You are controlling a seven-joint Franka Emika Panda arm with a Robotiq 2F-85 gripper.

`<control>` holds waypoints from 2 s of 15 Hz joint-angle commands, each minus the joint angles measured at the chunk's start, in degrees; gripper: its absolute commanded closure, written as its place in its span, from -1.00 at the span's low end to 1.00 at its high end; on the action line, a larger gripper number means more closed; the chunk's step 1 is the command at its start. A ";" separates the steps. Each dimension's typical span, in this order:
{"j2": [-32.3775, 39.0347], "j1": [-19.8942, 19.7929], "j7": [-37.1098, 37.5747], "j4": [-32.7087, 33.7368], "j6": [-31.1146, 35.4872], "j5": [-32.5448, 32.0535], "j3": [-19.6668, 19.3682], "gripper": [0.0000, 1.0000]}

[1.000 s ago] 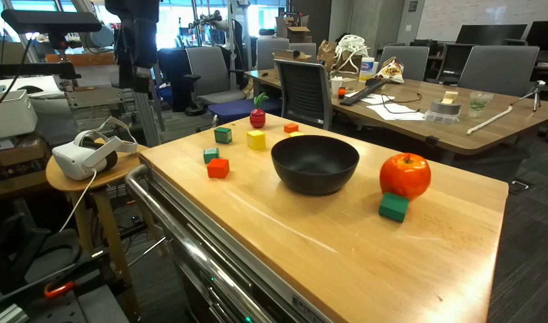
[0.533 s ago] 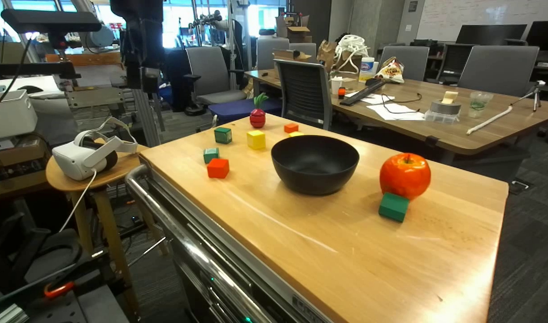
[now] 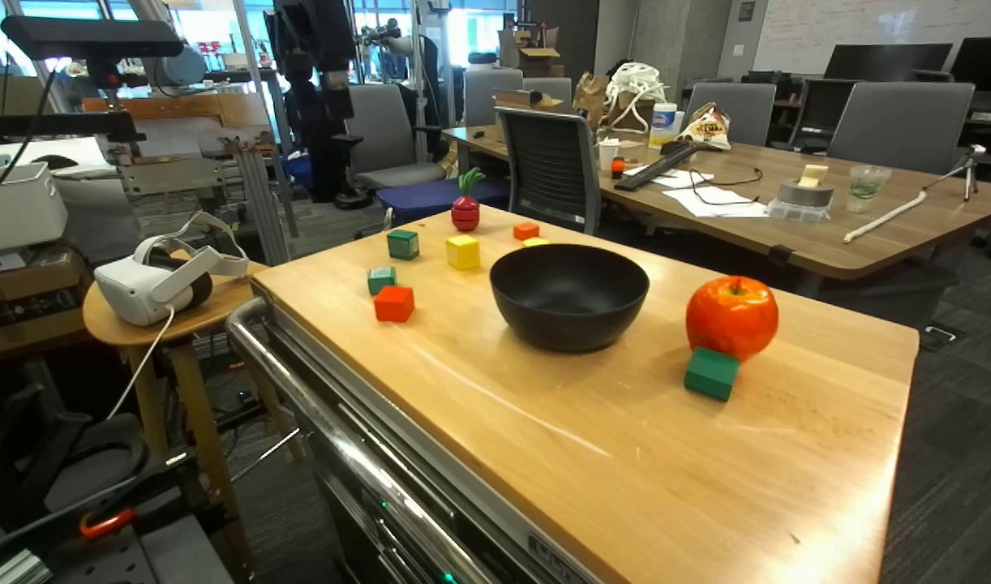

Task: Put all the blocks and the beetroot in the bowl then move the apple to the left

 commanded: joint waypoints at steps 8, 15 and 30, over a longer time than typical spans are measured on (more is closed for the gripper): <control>-1.05 0.86 -10.03 0.45 14.40 -8.73 -0.57 -1.00; 5.86 1.41 -9.32 7.45 9.88 0.10 -1.59 -1.00; 37.84 0.48 -15.56 43.57 -6.03 7.26 -6.20 -1.00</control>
